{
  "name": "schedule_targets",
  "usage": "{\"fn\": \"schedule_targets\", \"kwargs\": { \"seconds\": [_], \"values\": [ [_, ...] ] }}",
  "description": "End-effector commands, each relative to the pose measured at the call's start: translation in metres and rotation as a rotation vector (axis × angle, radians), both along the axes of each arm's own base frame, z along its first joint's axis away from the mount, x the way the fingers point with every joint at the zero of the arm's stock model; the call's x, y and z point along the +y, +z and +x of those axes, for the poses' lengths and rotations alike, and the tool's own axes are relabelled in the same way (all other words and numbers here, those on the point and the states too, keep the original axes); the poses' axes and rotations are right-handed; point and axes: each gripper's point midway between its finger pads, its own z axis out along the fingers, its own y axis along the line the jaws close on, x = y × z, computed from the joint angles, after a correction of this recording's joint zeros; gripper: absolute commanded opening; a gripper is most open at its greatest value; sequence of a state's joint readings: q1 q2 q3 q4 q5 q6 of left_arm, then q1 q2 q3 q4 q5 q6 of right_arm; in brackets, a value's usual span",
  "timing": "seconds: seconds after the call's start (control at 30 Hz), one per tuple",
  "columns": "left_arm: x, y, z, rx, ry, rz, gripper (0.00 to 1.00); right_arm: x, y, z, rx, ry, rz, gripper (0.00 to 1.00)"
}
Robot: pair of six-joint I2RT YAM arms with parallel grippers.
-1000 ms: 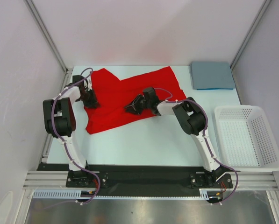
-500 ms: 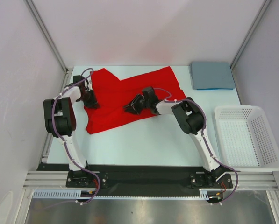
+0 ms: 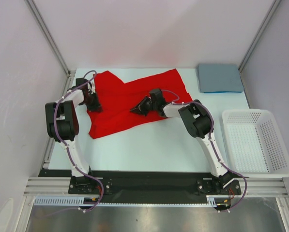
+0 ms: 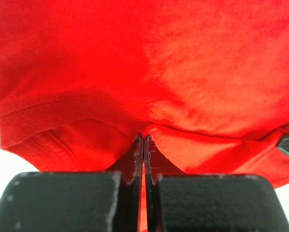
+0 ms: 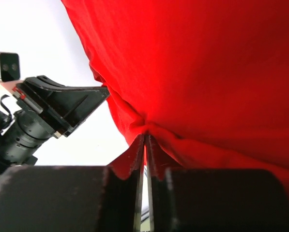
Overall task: Fold and stack the t-shirts
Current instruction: Fold the tshirt
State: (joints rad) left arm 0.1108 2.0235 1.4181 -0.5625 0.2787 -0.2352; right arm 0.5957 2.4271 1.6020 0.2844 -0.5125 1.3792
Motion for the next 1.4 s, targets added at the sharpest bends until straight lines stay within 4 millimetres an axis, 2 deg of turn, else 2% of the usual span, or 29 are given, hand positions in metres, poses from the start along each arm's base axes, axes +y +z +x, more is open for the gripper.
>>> {"fn": "schedule_targets", "kwargs": {
  "seconds": [0.0, 0.1, 0.33, 0.4, 0.43, 0.47, 0.53, 0.57, 0.6, 0.63, 0.67, 0.7, 0.77, 0.8, 0.83, 0.87, 0.9, 0.97, 1.03, 1.07, 1.1, 1.13, 1.17, 1.2, 1.23, 1.27, 1.3, 1.33, 1.37],
  "values": [
    [0.007, 0.029, 0.022, -0.105, 0.031, 0.041, 0.0, -0.012, 0.009, 0.012, -0.015, -0.04, 0.018, 0.06],
    [0.01, 0.03, 0.023, -0.109, 0.049, 0.06, 0.0, -0.016, 0.007, 0.014, -0.019, -0.041, 0.014, 0.0],
    [0.011, 0.026, 0.021, -0.099, 0.046, 0.066, 0.0, -0.019, 0.001, 0.013, -0.024, -0.04, -0.001, 0.0],
    [0.01, 0.026, 0.02, -0.097, 0.042, 0.061, 0.09, -0.017, 0.003, 0.014, -0.035, -0.032, 0.005, 0.0],
    [0.01, 0.024, 0.018, -0.092, 0.045, 0.062, 0.14, -0.014, 0.004, 0.011, -0.037, -0.012, 0.011, 0.04],
    [0.012, 0.03, 0.017, -0.103, 0.051, 0.074, 0.29, -0.015, 0.004, 0.01, -0.028, -0.005, -0.002, 0.08],
    [0.013, 0.036, 0.015, -0.116, 0.048, 0.082, 0.36, -0.018, 0.008, 0.011, -0.066, 0.014, -0.019, 0.17],
    [0.014, 0.042, 0.014, -0.126, 0.049, 0.088, 0.43, -0.022, 0.012, 0.01, -0.064, 0.02, -0.04, 0.2],
    [0.015, 0.055, 0.012, -0.148, 0.053, 0.099, 0.46, -0.024, 0.015, 0.009, -0.07, 0.03, -0.056, 0.23],
    [0.015, 0.061, 0.009, -0.156, 0.054, 0.101, 0.48, -0.028, 0.023, 0.014, -0.09, 0.038, -0.062, 0.27],
    [0.014, 0.069, 0.006, -0.165, 0.054, 0.101, 0.5, -0.033, 0.026, 0.008, -0.1, 0.072, -0.101, 0.28],
    [0.014, 0.086, 0.004, -0.2, 0.06, 0.109, 0.51, -0.037, 0.032, 0.008, -0.114, 0.092, -0.121, 0.29],
    [0.013, 0.096, -0.005, -0.215, 0.059, 0.126, 0.54, -0.047, 0.042, 0.007, -0.167, 0.14, -0.173, 0.34],
    [0.014, 0.112, -0.013, -0.241, 0.068, 0.145, 0.55, -0.056, 0.051, 0.001, -0.159, 0.159, -0.205, 0.35],
    [0.012, 0.11, -0.022, -0.23, 0.067, 0.146, 0.55, -0.062, 0.054, -0.001, -0.172, 0.175, -0.231, 0.37],
    [0.012, 0.117, -0.028, -0.243, 0.071, 0.144, 0.56, -0.076, 0.057, -0.005, -0.158, 0.191, -0.277, 0.38],
    [0.011, 0.119, -0.035, -0.245, 0.073, 0.141, 0.57, -0.084, 0.07, -0.007, -0.225, 0.223, -0.312, 0.39],
    [0.009, 0.128, -0.057, -0.263, 0.092, 0.136, 0.61, -0.116, 0.068, -0.011, -0.222, 0.232, -0.418, 0.41],
    [0.004, 0.119, -0.08, -0.235, 0.119, 0.103, 0.63, -0.148, 0.075, -0.008, -0.297, 0.246, -0.543, 0.45],
    [0.001, 0.126, -0.09, -0.257, 0.134, 0.088, 0.63, -0.167, 0.062, -0.019, -0.25, 0.257, -0.601, 0.45],
    [-0.003, 0.125, -0.098, -0.248, 0.177, 0.058, 0.63, -0.195, 0.059, -0.012, -0.269, 0.236, -0.671, 0.47],
    [-0.006, 0.118, -0.115, -0.236, 0.2, 0.039, 0.63, -0.21, 0.066, -0.012, -0.283, 0.214, -0.702, 0.5],
    [-0.007, 0.116, -0.12, -0.239, 0.223, 0.025, 0.63, -0.225, 0.056, -0.019, -0.255, 0.214, -0.732, 0.52],
    [-0.009, 0.112, -0.128, -0.23, 0.248, 0.013, 0.63, -0.246, 0.055, -0.015, -0.237, 0.181, -0.75, 0.53],
    [-0.011, 0.097, -0.14, -0.186, 0.301, -0.014, 0.62, -0.26, 0.051, -0.016, -0.22, 0.166, -0.772, 0.55],
    [-0.013, 0.103, -0.145, -0.217, 0.326, -0.032, 0.61, -0.273, 0.054, -0.016, -0.211, 0.142, -0.776, 0.55],
    [-0.015, 0.099, -0.149, -0.206, 0.373, -0.062, 0.59, -0.293, 0.048, -0.016, -0.176, 0.108, -0.804, 0.55],
    [-0.016, 0.085, -0.16, -0.176, 0.399, -0.071, 0.59, -0.305, 0.048, -0.014, -0.164, 0.085, -0.816, 0.55],
    [-0.015, 0.082, -0.165, -0.165, 0.432, -0.073, 0.59, -0.313, 0.047, -0.014, -0.155, 0.066, -0.823, 0.55]
  ]
}}
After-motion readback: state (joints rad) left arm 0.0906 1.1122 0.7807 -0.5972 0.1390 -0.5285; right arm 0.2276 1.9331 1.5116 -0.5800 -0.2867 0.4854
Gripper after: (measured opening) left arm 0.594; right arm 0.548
